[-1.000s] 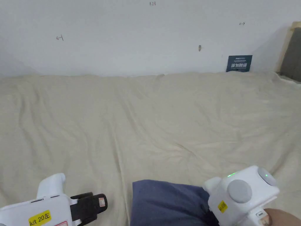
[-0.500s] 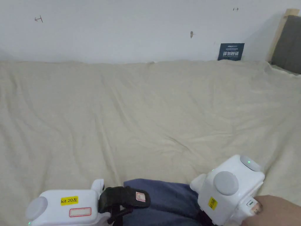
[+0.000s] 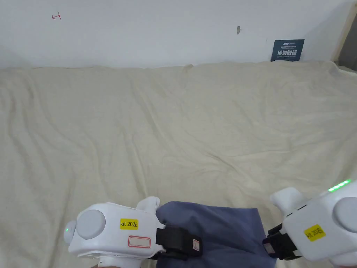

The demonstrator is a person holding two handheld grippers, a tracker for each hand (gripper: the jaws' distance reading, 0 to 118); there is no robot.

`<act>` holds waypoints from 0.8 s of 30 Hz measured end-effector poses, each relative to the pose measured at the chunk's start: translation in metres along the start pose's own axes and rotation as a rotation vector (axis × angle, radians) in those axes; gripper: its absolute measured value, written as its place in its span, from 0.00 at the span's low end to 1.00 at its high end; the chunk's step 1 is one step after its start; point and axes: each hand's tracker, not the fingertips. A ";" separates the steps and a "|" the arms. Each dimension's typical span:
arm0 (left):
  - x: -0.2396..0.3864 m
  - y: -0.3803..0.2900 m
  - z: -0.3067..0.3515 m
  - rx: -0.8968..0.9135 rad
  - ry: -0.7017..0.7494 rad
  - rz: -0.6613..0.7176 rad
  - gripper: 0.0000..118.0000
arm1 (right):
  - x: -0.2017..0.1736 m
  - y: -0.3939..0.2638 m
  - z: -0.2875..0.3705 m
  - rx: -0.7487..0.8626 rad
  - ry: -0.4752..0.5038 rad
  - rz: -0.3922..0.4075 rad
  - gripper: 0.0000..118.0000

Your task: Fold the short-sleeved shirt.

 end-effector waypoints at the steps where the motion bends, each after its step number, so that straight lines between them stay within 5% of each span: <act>1: 0.002 -0.001 0.003 0.007 0.005 -0.004 0.20 | -0.001 -0.003 0.008 0.023 0.000 -0.004 0.00; 7: 0.007 -0.004 0.068 0.073 0.171 -0.112 0.20 | -0.019 -0.005 0.028 0.084 -0.028 -0.056 0.00; 11: -0.028 -0.006 0.145 0.110 0.327 -0.108 0.20 | -0.045 -0.002 0.032 0.145 -0.075 0.037 0.00; 24: -0.169 0.028 0.333 -0.058 1.198 -0.065 0.20 | -0.101 0.010 0.008 0.036 -0.144 0.174 0.00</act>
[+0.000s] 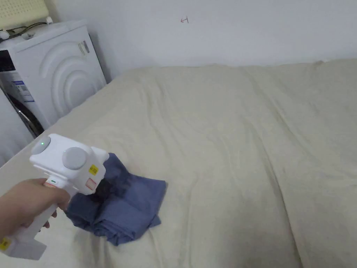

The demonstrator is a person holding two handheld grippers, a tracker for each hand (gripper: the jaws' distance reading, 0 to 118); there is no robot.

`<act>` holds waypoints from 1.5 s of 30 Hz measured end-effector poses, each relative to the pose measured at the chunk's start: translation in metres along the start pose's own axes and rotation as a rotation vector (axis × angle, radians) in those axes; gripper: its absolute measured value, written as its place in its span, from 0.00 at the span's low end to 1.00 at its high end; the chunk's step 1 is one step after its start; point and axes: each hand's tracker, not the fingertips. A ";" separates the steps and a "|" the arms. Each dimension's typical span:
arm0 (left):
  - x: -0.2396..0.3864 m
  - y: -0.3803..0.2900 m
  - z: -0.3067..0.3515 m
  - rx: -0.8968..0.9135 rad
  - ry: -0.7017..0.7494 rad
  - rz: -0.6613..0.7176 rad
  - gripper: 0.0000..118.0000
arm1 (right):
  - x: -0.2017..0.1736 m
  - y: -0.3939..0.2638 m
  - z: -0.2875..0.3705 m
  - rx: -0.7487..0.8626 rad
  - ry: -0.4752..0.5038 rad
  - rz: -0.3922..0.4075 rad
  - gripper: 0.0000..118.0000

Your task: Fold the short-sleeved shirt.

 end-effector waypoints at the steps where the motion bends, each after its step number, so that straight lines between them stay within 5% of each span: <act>1: -0.008 0.001 -0.003 -0.005 0.030 0.021 0.20 | -0.003 0.000 -0.001 -0.007 0.000 0.014 0.00; 2: -0.016 0.000 -0.006 -0.006 0.044 0.042 0.21 | -0.006 0.001 -0.002 -0.004 -0.005 0.029 0.00; 3: -0.021 -0.003 -0.006 0.006 0.031 0.073 0.32 | -0.009 0.002 -0.002 -0.004 -0.011 0.043 0.00; 6: -0.033 -0.009 -0.010 0.076 0.079 0.187 1.00 | -0.014 0.006 -0.003 -0.004 -0.003 0.054 0.00; 15: 0.011 -0.021 0.035 0.237 -0.090 0.299 0.99 | -0.004 0.015 0.016 0.175 -0.018 -0.061 0.00; 17: 0.048 -0.026 0.046 0.268 -0.207 0.208 0.82 | 0.004 0.013 0.023 0.205 -0.013 -0.113 0.00; 19: 0.094 -0.029 0.058 0.318 -0.234 0.117 0.10 | 0.013 0.008 0.029 0.211 -0.006 -0.166 0.00; 20: 0.117 -0.032 0.066 0.349 -0.236 0.092 0.00 | 0.018 0.005 0.031 0.216 -0.009 -0.195 0.00; 23: 0.169 -0.038 0.099 0.484 -0.468 0.113 0.00 | 0.029 -0.010 0.043 0.252 -0.025 -0.242 0.00; 27: 0.230 -0.050 0.159 0.755 -0.508 0.130 0.00 | 0.042 -0.034 0.071 0.371 -0.067 -0.336 0.00; 29: 0.255 -0.060 0.186 0.907 -0.513 0.127 0.00 | 0.042 -0.050 0.096 0.554 -0.095 -0.399 0.00; 32: 0.292 -0.077 0.234 1.136 -0.448 0.133 0.00 | 0.037 -0.067 0.137 0.800 -0.112 -0.401 0.00; 38: 0.323 -0.107 0.293 1.343 -0.316 0.175 0.00 | 0.018 -0.096 0.197 1.265 -0.383 -0.317 0.00; 42: 0.340 -0.133 0.296 1.478 -0.047 0.278 0.00 | 0.008 -0.103 0.191 1.398 -0.517 -0.271 0.00; 45: 0.352 -0.144 0.281 1.491 0.023 0.250 0.00 | 0.009 -0.098 0.167 1.306 -0.543 -0.277 0.00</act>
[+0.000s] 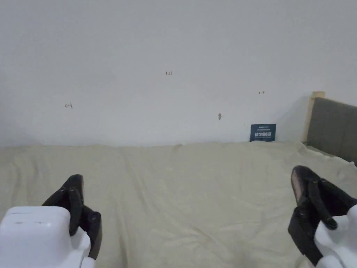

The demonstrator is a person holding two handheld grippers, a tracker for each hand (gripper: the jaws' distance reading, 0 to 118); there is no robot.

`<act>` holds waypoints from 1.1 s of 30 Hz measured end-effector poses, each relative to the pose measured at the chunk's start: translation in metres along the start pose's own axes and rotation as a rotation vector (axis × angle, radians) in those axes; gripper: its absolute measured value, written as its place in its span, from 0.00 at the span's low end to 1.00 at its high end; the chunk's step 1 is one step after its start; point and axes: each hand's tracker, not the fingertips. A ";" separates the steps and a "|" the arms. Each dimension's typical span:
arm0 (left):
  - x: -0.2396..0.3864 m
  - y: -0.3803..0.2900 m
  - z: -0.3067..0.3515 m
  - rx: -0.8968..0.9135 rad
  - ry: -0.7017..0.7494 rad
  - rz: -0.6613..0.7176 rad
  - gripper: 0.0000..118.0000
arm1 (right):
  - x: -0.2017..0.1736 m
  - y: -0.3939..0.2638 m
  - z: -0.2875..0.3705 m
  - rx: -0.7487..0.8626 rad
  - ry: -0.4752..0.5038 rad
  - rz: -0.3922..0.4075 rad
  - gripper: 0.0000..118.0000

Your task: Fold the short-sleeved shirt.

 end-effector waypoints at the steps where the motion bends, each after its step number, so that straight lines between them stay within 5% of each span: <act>1: 0.003 -0.005 0.001 -0.007 0.007 -0.035 0.00 | -0.001 -0.009 -0.004 -0.040 0.006 -0.011 0.00; 3: 0.008 -0.015 0.003 -0.032 0.038 -0.085 0.00 | 0.000 -0.024 -0.007 -0.103 0.015 -0.046 0.00; 10: 0.001 -0.019 -0.006 -0.127 0.001 0.051 0.06 | 0.018 -0.040 -0.005 -0.213 -0.069 -0.132 0.06; 11: -0.002 -0.019 -0.007 -0.131 -0.016 0.076 0.18 | 0.021 -0.040 -0.005 -0.215 -0.073 -0.142 0.23; 12: -0.003 -0.018 -0.008 -0.133 -0.023 0.091 0.51 | 0.024 -0.041 -0.005 -0.220 -0.075 -0.144 0.57; 13: -0.003 -0.018 -0.011 -0.143 -0.024 0.095 0.78 | 0.027 -0.040 -0.007 -0.234 -0.064 -0.152 0.79; 14: -0.004 -0.018 -0.013 -0.158 -0.023 0.093 0.99 | 0.028 -0.041 -0.008 -0.245 -0.058 -0.157 0.88; 21: -0.006 -0.021 -0.018 -0.155 -0.001 0.075 1.00 | 0.022 -0.040 -0.003 -0.238 -0.128 -0.080 0.89; 29: -0.032 -0.004 -0.022 -0.137 -0.176 0.126 1.00 | 0.018 -0.037 0.000 -0.230 -0.029 -0.074 0.89; 33: -0.028 0.000 -0.016 -0.132 -0.032 0.127 1.00 | 0.015 -0.040 -0.002 -0.241 -0.015 -0.054 0.89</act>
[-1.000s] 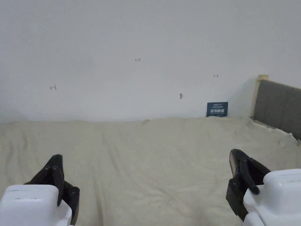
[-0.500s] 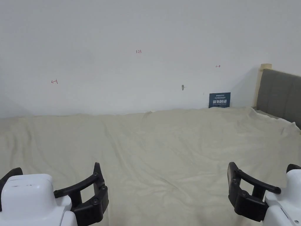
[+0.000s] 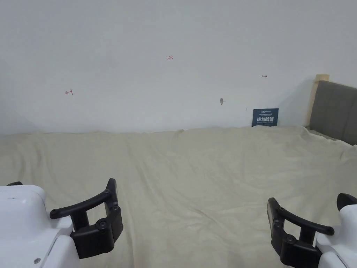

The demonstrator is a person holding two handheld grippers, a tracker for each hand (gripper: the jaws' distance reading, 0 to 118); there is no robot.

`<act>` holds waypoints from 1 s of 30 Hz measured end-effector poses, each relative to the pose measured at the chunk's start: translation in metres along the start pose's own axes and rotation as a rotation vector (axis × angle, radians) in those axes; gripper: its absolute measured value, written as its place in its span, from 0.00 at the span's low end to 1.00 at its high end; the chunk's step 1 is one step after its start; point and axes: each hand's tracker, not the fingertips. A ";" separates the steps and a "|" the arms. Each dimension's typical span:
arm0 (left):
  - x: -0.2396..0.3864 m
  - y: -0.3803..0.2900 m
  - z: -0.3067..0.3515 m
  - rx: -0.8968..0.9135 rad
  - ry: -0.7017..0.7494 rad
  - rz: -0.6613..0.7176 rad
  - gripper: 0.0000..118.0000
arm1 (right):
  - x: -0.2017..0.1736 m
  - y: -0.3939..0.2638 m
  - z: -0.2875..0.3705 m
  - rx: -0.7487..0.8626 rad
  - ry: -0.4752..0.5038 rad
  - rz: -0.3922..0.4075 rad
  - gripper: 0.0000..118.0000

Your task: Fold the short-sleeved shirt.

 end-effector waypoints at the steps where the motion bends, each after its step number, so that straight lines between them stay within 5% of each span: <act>1: -0.002 0.001 0.003 0.002 -0.022 0.005 1.00 | 0.000 0.000 -0.001 -0.005 0.000 0.000 0.89; 5: -0.005 0.004 0.002 -0.009 -0.121 0.003 1.00 | -0.002 -0.001 -0.003 -0.023 -0.003 -0.004 0.89; 30: 0.016 -0.020 0.002 -0.010 0.020 -0.113 1.00 | -0.019 -0.001 -0.010 -0.025 0.018 0.043 0.89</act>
